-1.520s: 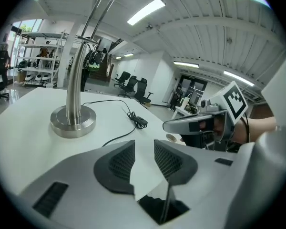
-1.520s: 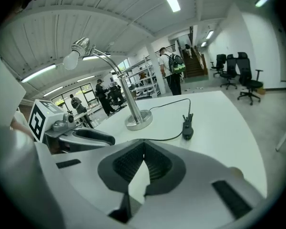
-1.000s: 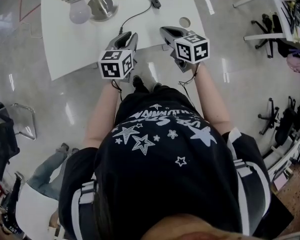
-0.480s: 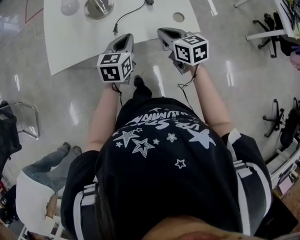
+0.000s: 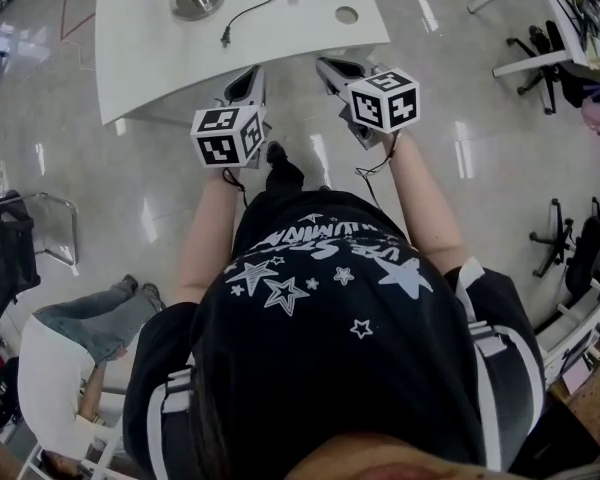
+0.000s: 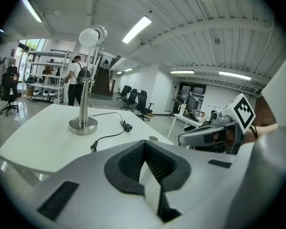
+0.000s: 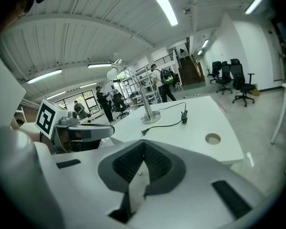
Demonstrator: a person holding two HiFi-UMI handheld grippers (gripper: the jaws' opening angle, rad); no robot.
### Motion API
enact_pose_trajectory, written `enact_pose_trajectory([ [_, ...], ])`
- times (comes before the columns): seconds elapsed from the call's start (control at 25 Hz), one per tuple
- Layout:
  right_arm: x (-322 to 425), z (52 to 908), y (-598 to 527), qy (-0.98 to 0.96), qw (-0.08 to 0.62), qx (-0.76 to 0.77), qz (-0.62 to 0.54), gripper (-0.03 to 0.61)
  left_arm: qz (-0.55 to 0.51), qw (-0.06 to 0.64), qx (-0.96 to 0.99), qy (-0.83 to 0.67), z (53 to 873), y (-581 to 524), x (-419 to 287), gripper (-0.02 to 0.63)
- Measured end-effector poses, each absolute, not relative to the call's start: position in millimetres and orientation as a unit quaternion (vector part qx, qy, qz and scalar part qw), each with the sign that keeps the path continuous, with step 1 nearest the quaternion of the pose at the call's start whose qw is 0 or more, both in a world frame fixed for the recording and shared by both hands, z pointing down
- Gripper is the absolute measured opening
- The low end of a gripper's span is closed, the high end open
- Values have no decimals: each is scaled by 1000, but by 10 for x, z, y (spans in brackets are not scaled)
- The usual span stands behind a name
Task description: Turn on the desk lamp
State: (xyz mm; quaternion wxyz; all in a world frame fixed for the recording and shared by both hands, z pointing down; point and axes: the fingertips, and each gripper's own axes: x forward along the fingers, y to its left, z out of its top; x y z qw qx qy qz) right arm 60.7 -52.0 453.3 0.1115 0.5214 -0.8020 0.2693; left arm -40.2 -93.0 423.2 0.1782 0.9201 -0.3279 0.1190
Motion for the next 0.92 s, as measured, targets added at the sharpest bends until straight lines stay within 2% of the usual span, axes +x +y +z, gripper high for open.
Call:
enact_pose_trajectory([
  [0.92,853,4367,43,-800,107,544,230,5,94,161,919,-346,4000,-355,-265,11],
])
